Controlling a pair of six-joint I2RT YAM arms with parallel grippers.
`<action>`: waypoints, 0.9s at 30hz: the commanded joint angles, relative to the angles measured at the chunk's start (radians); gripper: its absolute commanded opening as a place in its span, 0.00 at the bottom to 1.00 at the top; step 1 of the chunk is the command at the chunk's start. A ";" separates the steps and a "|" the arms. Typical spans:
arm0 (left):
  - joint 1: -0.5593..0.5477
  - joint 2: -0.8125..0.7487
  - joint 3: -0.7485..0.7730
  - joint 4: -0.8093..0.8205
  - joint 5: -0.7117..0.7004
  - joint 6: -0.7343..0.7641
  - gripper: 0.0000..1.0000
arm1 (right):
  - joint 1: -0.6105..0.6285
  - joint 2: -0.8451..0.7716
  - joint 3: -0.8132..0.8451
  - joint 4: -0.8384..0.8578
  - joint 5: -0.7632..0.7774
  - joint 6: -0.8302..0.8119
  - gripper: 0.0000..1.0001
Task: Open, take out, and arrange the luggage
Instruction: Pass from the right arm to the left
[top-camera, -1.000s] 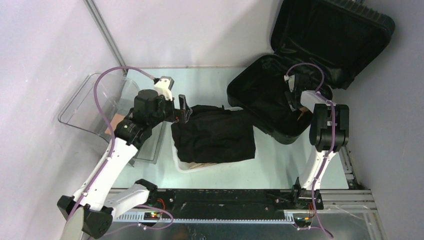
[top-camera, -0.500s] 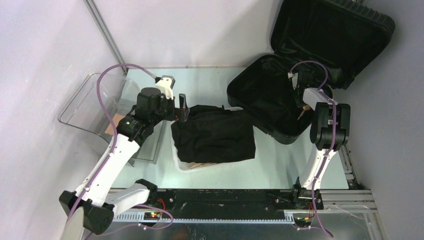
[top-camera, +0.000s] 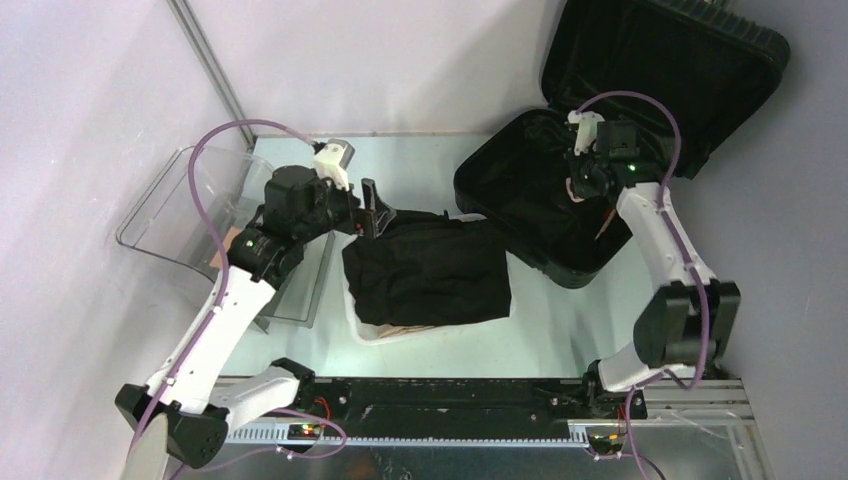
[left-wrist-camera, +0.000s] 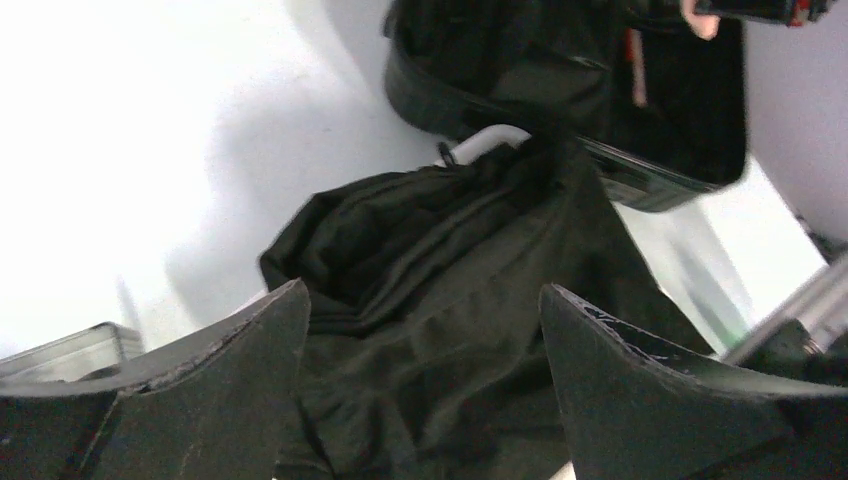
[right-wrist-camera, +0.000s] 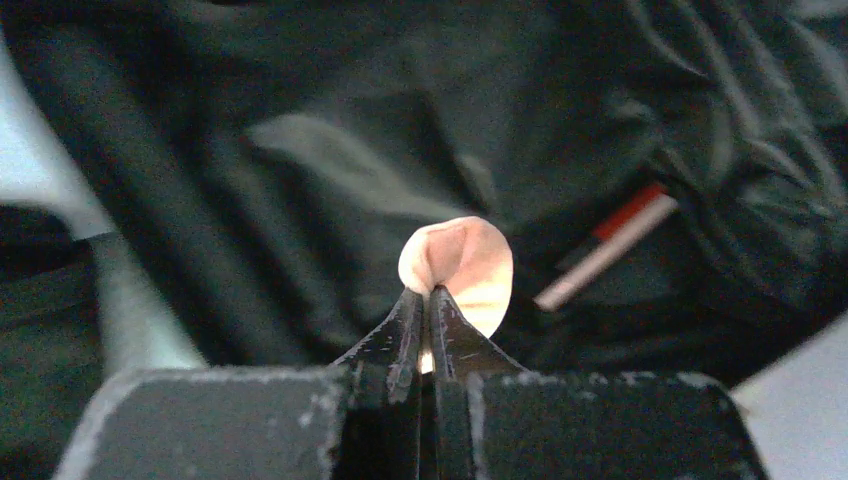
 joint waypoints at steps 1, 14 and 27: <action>-0.006 -0.064 -0.067 0.178 0.264 0.007 0.89 | 0.001 -0.159 -0.022 -0.031 -0.434 0.167 0.06; -0.162 -0.162 -0.279 0.431 0.580 0.267 0.86 | 0.358 -0.316 -0.129 -0.034 -1.033 0.364 0.07; -0.213 -0.211 -0.277 0.294 0.808 0.562 0.96 | 0.644 -0.344 -0.155 0.060 -1.027 0.432 0.07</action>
